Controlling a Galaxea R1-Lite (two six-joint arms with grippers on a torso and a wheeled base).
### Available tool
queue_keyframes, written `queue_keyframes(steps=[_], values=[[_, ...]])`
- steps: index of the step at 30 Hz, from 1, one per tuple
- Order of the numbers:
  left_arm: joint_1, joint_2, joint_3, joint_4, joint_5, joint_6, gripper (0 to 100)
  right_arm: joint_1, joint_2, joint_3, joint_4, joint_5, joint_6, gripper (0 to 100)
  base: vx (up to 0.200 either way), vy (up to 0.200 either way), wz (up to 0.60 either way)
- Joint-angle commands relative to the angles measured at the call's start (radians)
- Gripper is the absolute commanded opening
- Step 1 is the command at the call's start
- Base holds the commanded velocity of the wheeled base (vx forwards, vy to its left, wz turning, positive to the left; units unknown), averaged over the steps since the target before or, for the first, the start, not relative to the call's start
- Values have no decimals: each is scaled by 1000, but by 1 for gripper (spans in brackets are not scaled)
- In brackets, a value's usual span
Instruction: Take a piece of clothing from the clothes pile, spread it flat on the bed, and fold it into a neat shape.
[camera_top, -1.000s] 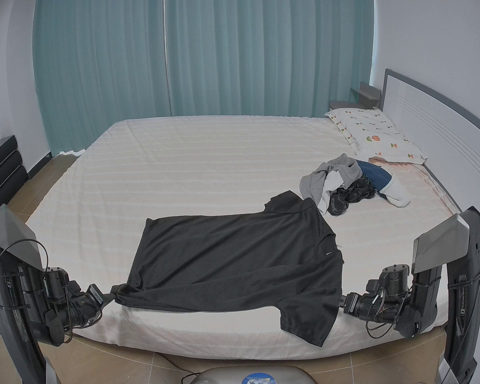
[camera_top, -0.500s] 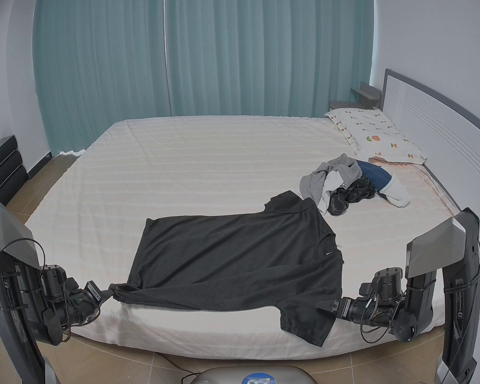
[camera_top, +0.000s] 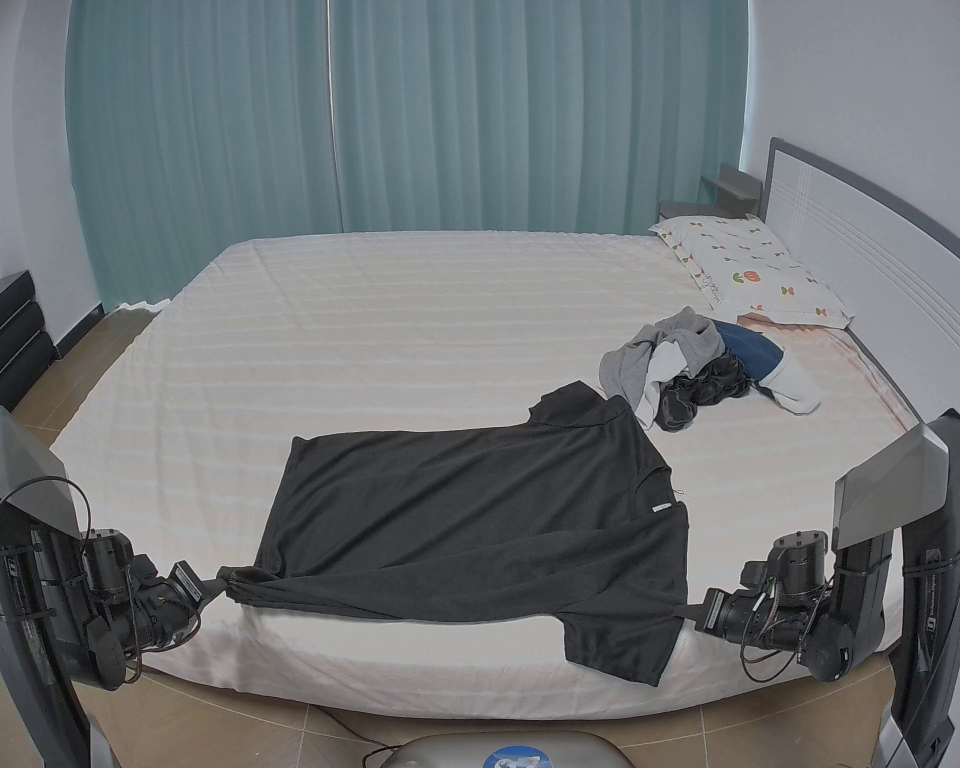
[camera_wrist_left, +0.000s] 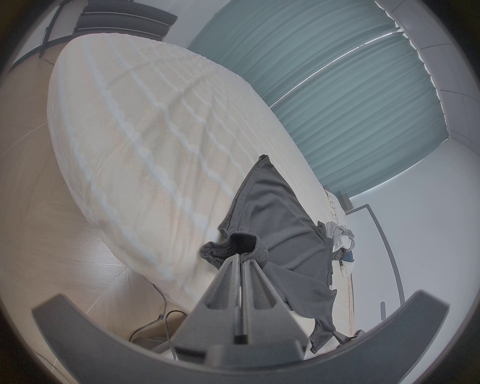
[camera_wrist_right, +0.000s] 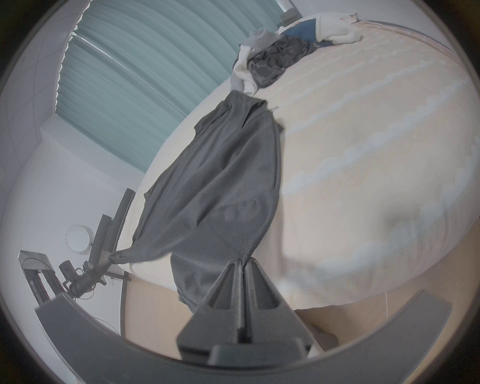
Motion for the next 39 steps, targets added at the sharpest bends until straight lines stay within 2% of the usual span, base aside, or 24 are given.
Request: queue_keyframes(steps=[1, 7, 12, 14, 17, 21, 22, 27, 33, 39], values=[[2, -6, -2, -18, 6, 7, 0, -19, -84, 39, 7, 30, -3, 0, 0, 0, 0], [2, -13, 15, -18, 6, 38, 0, -11, -93, 131, -10, 33, -11, 0, 0, 0, 0], [9, -14, 62, -18, 8, 167, 0, -57, -82, 238, -88, 60, -66, 0, 0, 0, 0], [15, -13, 96, -18, 11, 256, 0, -59, -93, 247, -88, 70, -68, 0, 0, 0, 0], [34, -20, 105, -18, 11, 296, 0, -68, -97, 247, -80, 71, -68, 0, 0, 0, 0], [69, -25, 105, -18, 9, 314, 0, -42, -123, 247, -11, 60, -85, 0, 0, 0, 0], [81, -25, 105, -18, 11, 332, 0, -16, -194, 247, 75, 60, -85, 0, 0, 0, 0], [89, -20, 105, -18, 8, 371, 0, -8, -275, 247, 202, 56, -97, 0, 0, 0, 0], [107, -29, 107, -18, 6, 374, 0, -2, -346, 247, 348, 25, -134, 0, 0, 0, 0], [124, -62, 107, 24, 2, 398, 0, 6, -392, 247, 434, 11, -167, 0, 0, 0, 0]])
